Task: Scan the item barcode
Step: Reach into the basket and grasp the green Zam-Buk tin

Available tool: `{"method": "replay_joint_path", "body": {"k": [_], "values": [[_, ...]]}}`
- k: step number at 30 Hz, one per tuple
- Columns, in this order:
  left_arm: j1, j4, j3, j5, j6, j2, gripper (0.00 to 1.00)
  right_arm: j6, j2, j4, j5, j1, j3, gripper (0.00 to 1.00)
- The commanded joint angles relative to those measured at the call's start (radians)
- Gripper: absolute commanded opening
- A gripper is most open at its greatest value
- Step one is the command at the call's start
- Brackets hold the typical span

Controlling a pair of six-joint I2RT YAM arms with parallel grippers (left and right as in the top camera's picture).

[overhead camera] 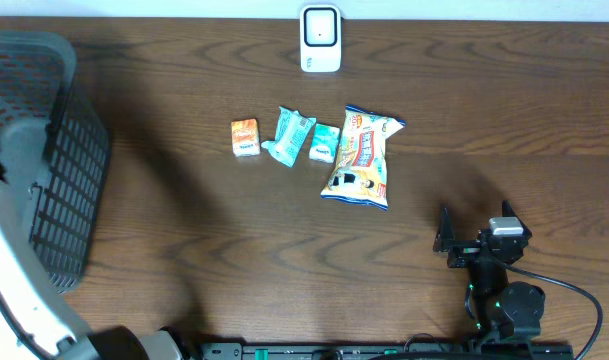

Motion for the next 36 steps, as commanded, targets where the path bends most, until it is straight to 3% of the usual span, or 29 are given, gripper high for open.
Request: {"method": "replay_joint_path", "body": {"k": [1,14,20,26,33,36], "values": [[0.066,-0.029,-0.005,-0.036,-0.184,0.072,0.98,0.000,-0.005,-0.006,0.007,-0.003,0.000,0.99],[0.117,0.027,-0.005,-0.035,-0.220,0.416,0.98,0.000,-0.005,-0.006,0.007,-0.003,0.000,0.99],[0.118,0.056,-0.005,-0.017,-0.159,0.521,0.98,0.000,-0.005,-0.006,0.007,-0.003,0.000,0.99],[0.145,0.064,-0.005,0.003,-0.151,0.569,0.98,0.000,-0.005,-0.006,0.007,-0.003,0.000,0.99],[0.194,0.067,-0.018,0.179,-0.061,0.570,0.98,0.000,-0.005,-0.006,0.007,-0.003,0.000,0.99],[0.211,0.072,-0.038,0.185,-0.059,0.570,0.97,0.000,-0.005,-0.006,0.007,-0.003,0.000,0.99]]}}
